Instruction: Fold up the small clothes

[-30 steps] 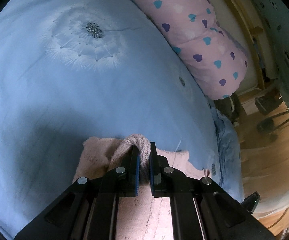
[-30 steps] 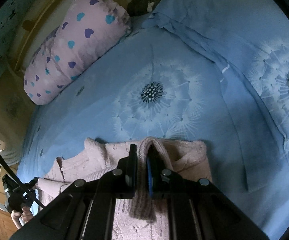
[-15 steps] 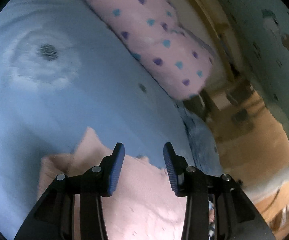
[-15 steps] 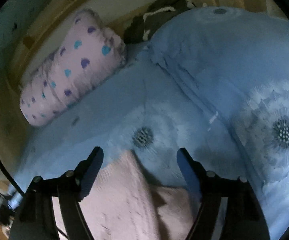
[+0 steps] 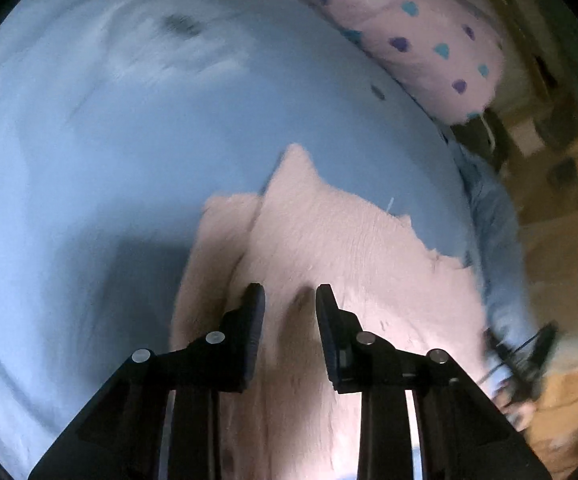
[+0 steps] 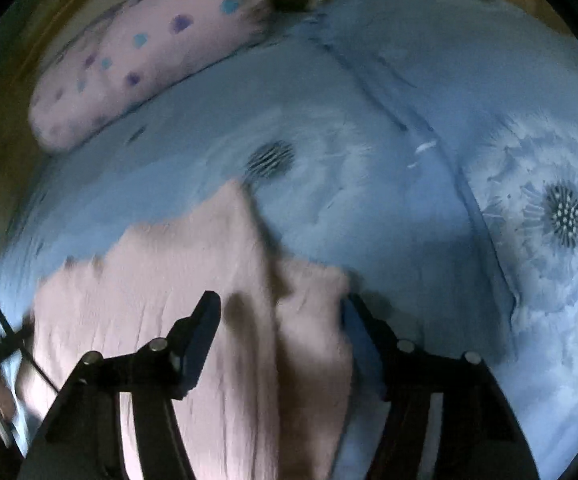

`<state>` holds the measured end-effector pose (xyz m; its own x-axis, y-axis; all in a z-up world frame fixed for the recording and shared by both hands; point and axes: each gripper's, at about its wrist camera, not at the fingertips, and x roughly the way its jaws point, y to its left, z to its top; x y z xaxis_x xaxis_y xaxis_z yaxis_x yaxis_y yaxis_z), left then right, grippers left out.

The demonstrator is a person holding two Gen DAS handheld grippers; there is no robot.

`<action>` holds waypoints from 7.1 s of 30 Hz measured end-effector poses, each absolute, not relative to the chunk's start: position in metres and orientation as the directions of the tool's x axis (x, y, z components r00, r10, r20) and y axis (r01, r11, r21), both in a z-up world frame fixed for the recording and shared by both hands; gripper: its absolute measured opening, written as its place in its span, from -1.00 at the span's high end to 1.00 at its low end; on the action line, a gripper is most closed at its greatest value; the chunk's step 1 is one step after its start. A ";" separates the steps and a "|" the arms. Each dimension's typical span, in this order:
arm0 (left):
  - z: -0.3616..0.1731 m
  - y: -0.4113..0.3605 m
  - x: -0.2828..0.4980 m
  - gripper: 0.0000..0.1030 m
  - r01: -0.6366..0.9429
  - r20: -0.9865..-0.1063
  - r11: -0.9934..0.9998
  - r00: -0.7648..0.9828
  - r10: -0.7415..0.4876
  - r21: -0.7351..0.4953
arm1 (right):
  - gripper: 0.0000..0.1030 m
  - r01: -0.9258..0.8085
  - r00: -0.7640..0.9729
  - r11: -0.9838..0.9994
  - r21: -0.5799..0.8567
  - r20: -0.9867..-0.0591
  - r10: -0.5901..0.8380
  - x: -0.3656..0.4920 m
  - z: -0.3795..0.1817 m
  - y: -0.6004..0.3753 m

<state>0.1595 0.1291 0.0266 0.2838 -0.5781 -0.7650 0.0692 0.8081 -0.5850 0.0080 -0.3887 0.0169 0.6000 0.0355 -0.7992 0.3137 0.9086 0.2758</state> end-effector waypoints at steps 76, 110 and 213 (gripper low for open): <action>-0.036 0.196 0.065 0.92 -0.260 -0.476 0.398 0.455 -0.753 -0.879 | 0.43 0.504 0.765 0.405 0.762 -0.612 0.200 -0.076 -0.042 -0.366; -0.014 0.258 -0.077 0.98 -0.154 -0.513 0.498 0.420 -0.749 -0.853 | 0.53 0.427 0.726 0.644 0.635 -0.665 0.174 -0.233 -0.018 -0.329; -0.010 0.243 -0.079 0.63 -0.082 -0.629 0.674 0.458 -0.629 -0.734 | -0.67 -0.099 0.418 0.974 0.204 -0.880 0.226 0.000 0.014 0.063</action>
